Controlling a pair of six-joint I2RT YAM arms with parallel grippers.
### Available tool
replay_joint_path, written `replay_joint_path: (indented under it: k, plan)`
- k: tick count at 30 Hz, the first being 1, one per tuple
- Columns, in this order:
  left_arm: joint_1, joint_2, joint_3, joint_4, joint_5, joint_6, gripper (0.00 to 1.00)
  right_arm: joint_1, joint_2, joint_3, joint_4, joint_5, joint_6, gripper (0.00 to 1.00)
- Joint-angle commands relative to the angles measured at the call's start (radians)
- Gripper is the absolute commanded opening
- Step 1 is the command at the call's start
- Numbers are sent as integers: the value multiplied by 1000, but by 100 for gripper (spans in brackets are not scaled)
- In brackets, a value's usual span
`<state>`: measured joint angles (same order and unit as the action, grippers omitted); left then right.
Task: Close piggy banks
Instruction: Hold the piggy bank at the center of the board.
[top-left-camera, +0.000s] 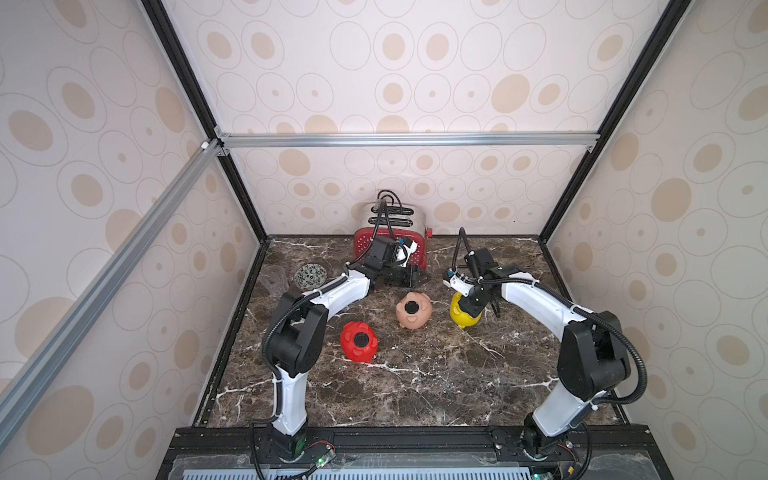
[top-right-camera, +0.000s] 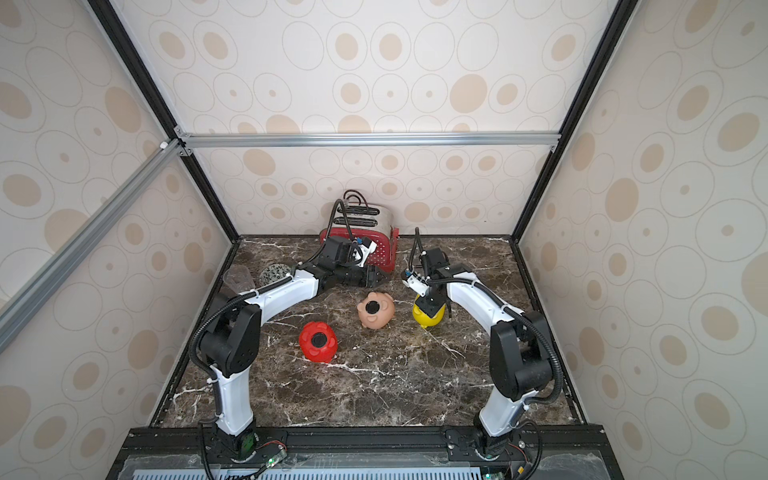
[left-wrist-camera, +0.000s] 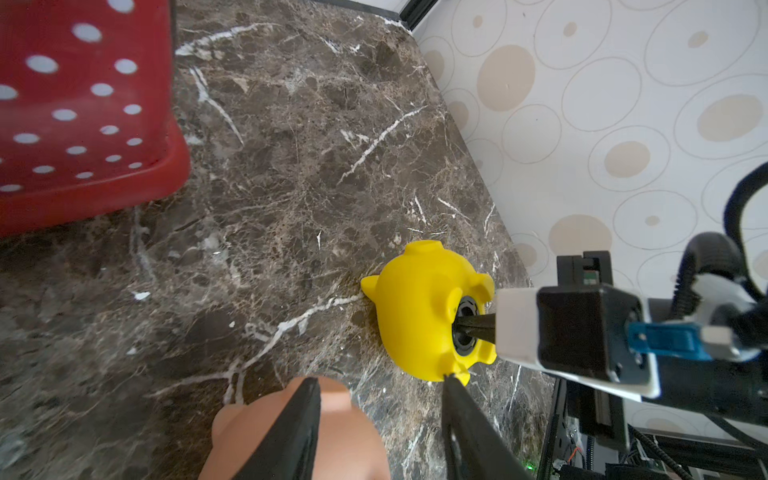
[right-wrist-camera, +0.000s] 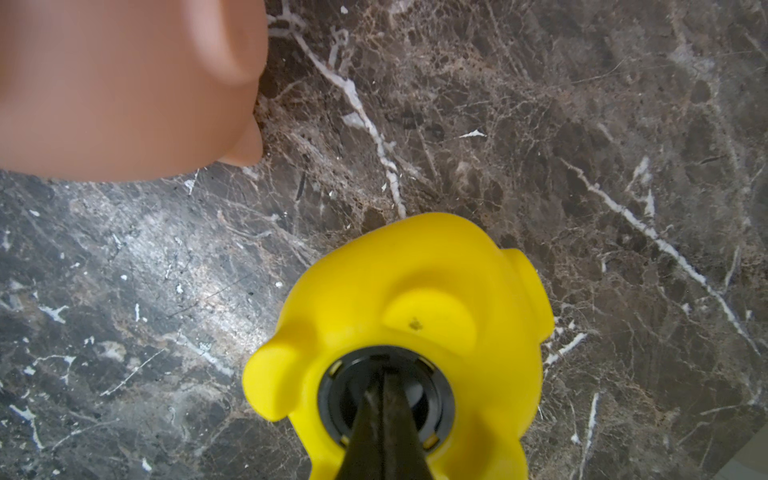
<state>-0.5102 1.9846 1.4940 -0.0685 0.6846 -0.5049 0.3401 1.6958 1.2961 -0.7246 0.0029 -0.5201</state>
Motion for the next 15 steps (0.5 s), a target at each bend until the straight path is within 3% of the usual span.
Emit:
replay_joint_path:
  k: [1, 15]
  plan:
    - [7, 36, 72, 17, 70, -20, 55, -3, -10, -27, -30, -8, -2, 0]
    - [-8, 237, 268, -3, 169, -45, 79, -3, -12, -31, -30, -8, 2, 0]
